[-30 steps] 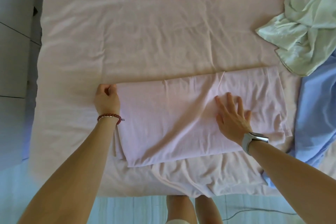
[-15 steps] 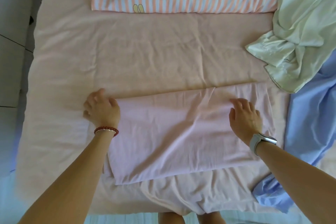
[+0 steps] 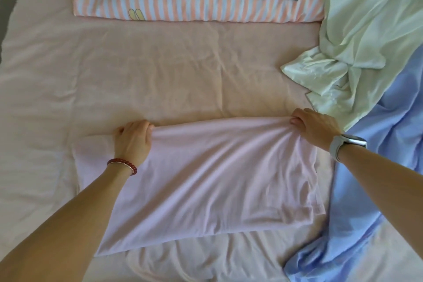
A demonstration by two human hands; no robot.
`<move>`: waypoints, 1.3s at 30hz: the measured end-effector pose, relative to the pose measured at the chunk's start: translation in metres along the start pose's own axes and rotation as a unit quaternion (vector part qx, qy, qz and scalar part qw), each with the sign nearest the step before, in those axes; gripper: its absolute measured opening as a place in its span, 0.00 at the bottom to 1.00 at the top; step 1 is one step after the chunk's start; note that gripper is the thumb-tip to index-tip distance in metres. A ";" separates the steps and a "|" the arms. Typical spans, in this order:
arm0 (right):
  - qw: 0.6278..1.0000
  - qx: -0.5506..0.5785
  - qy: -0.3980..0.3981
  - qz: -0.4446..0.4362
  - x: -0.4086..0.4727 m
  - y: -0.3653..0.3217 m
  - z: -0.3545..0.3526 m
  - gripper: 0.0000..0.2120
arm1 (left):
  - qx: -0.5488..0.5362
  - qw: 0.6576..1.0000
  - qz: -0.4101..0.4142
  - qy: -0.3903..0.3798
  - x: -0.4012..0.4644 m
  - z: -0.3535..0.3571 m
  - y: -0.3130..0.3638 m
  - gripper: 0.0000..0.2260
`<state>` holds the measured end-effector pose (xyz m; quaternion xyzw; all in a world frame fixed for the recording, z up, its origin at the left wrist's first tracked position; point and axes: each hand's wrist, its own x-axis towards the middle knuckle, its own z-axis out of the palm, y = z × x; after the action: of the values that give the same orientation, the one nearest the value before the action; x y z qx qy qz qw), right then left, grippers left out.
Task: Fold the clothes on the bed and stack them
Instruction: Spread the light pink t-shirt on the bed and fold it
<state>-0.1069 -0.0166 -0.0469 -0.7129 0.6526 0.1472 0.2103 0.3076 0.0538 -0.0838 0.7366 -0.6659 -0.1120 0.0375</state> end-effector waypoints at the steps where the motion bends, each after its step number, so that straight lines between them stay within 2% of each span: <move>1: 0.999 0.031 0.014 0.014 0.001 0.003 0.002 0.12 | 0.009 1.000 -0.014 0.000 0.001 0.001 0.002 0.17; 3: 0.986 0.145 0.058 0.066 0.001 0.006 0.006 0.10 | 0.012 0.998 -0.061 0.004 0.001 -0.001 0.013 0.16; 5: 0.956 0.243 0.106 0.124 -0.008 0.005 0.010 0.14 | -0.001 0.995 -0.100 0.023 -0.007 -0.006 0.032 0.15; 7: 0.918 0.319 0.156 0.178 -0.027 0.002 0.016 0.17 | -0.004 0.996 -0.069 0.047 -0.026 -0.009 0.060 0.18; 9: 0.889 0.364 0.181 0.210 -0.056 -0.001 0.026 0.13 | -0.004 0.999 0.009 0.050 -0.053 -0.005 0.095 0.19; 11: 0.886 0.377 0.148 0.224 -0.089 -0.004 0.042 0.08 | 0.000 0.997 0.068 0.028 -0.079 0.002 0.128 0.19; 13: 0.878 0.395 0.124 0.239 -0.119 -0.009 0.057 0.04 | 0.008 0.996 0.094 -0.008 -0.097 0.011 0.154 0.20; 18: 0.876 0.397 0.089 0.258 -0.153 -0.022 0.085 0.07 | 0.036 0.982 0.158 -0.093 -0.126 0.026 0.186 0.22; 20: 0.861 0.421 0.087 0.274 -0.154 -0.023 0.088 0.03 | 0.045 0.978 0.161 -0.124 -0.132 0.028 0.192 0.23; 23: 0.829 0.465 0.111 0.291 -0.158 -0.020 0.090 0.04 | 0.054 0.972 0.158 -0.167 -0.141 0.028 0.198 0.24; 27: 0.823 0.469 0.117 0.298 -0.171 -0.017 0.097 0.06 | 0.049 0.967 0.146 -0.202 -0.157 0.025 0.204 0.24; 30: 0.825 0.452 0.118 0.319 -0.174 -0.018 0.097 0.03 | 0.028 0.964 0.163 -0.209 -0.167 0.023 0.211 0.25; 32: 0.855 0.384 0.169 0.303 -0.175 -0.022 0.093 0.07 | 0.005 0.957 0.210 -0.201 -0.170 0.020 0.212 0.21; 34: 0.895 0.288 0.255 0.223 -0.174 -0.028 0.086 0.14 | -0.024 0.956 0.223 -0.190 -0.167 0.014 0.207 0.20; 36: 0.926 0.206 0.303 0.091 -0.169 -0.038 0.079 0.17 | -0.067 0.971 0.168 -0.154 -0.156 0.010 0.199 0.20; 39: 0.951 0.129 0.272 -0.074 -0.152 -0.066 0.076 0.20 | -0.098 0.991 0.058 -0.071 -0.138 0.006 0.178 0.17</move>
<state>-0.0521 0.1567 -0.0318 -0.7389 0.6440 -0.1533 0.1256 0.1213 0.1714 -0.0373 0.6795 -0.6945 -0.2265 0.0683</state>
